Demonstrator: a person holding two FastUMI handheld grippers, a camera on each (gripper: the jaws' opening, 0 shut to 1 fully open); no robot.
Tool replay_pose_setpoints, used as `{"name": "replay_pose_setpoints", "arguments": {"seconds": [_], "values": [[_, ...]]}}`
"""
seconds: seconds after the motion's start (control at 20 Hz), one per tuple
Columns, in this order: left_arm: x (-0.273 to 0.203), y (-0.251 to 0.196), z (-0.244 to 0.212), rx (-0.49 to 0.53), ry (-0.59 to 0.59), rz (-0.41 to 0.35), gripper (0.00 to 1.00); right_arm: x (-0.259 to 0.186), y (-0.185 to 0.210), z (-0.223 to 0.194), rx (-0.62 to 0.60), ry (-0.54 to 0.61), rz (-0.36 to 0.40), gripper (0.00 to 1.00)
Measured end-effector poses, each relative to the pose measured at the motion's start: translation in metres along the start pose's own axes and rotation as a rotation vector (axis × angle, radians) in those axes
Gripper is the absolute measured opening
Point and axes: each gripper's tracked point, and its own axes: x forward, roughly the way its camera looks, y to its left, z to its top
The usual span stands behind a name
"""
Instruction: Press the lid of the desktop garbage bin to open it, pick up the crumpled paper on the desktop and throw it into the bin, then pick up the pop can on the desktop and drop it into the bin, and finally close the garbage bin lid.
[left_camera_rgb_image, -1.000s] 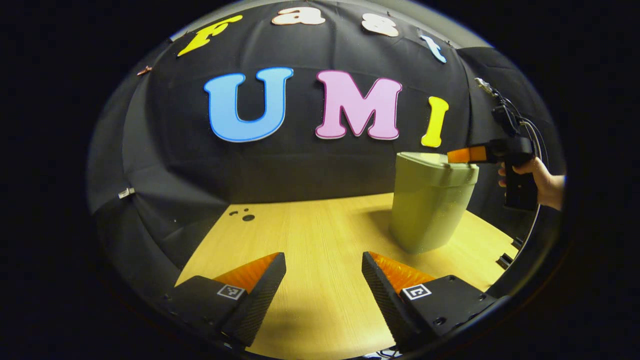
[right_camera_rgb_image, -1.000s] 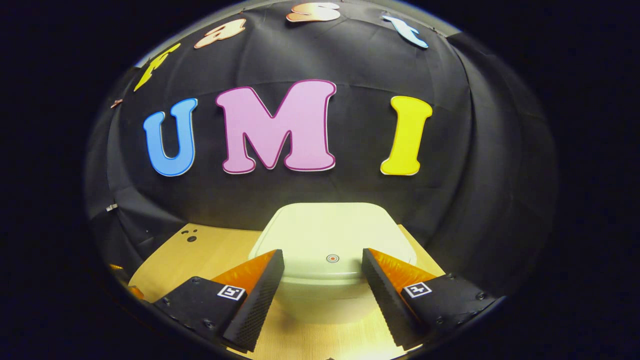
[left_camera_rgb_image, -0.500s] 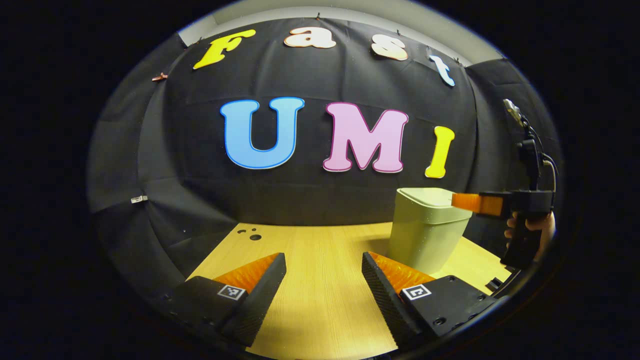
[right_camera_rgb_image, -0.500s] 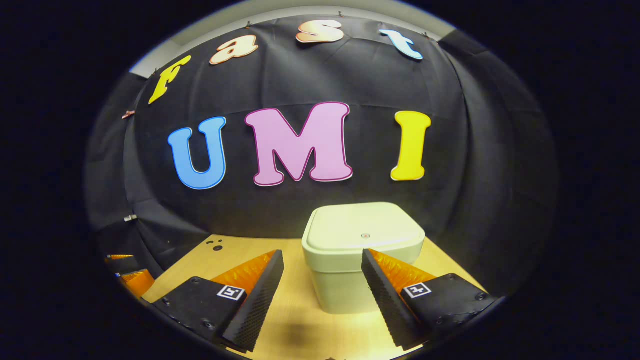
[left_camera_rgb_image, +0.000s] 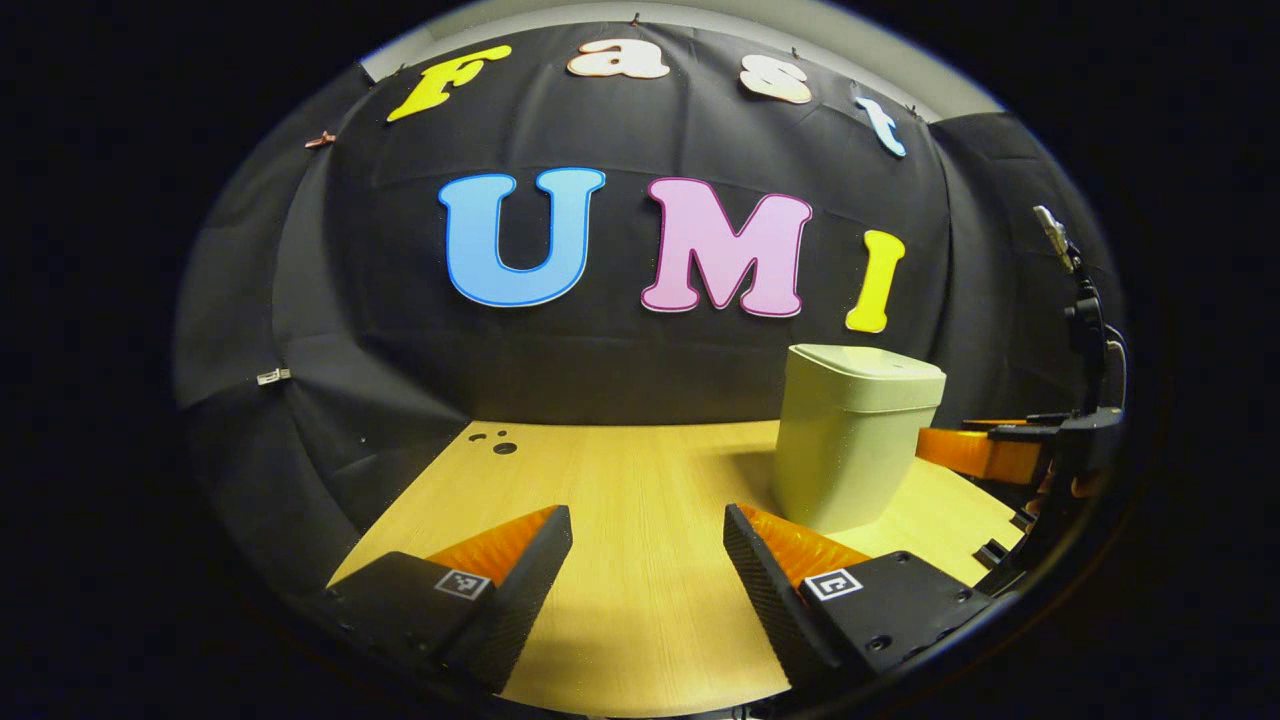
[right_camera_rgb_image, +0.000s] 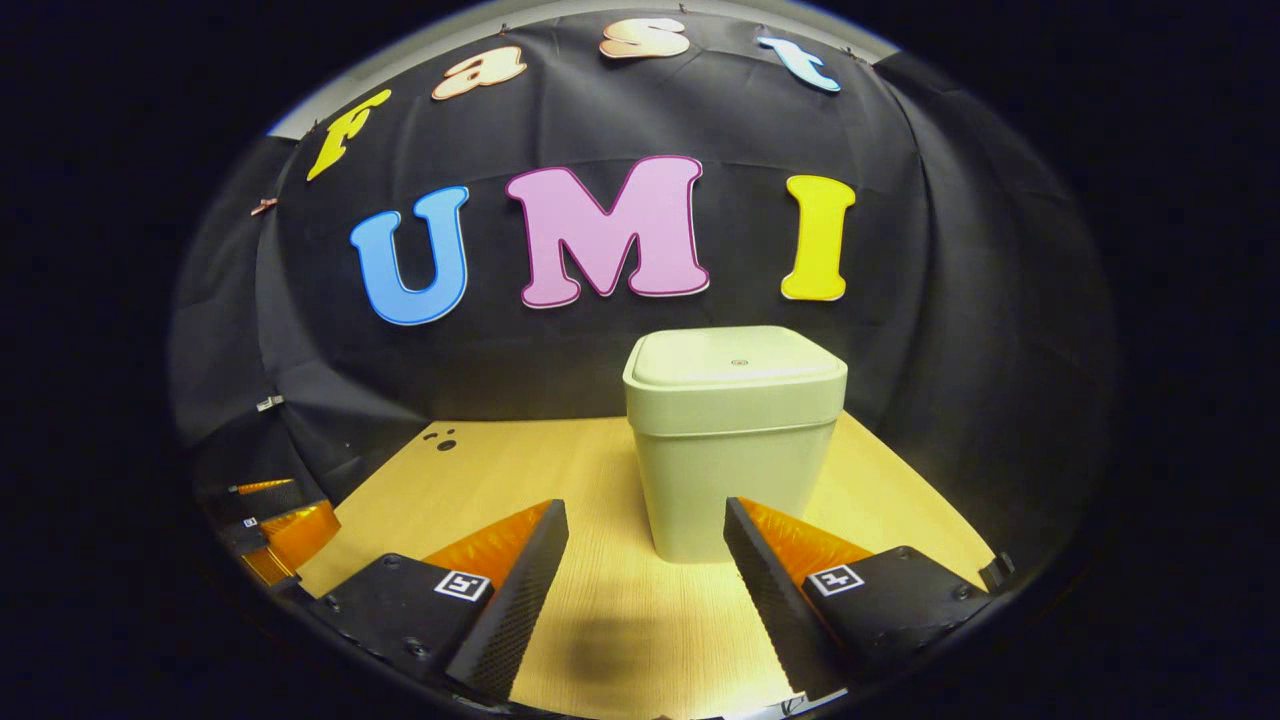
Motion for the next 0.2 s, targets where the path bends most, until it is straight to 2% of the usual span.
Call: {"name": "replay_pose_setpoints", "arguments": {"seconds": [0.2], "values": [[0.0029,-0.0065,-0.0064,0.007,0.01,-0.03,0.98,0.0013,0.0101,-0.0045,-0.002,0.016,0.012,0.99]]}}
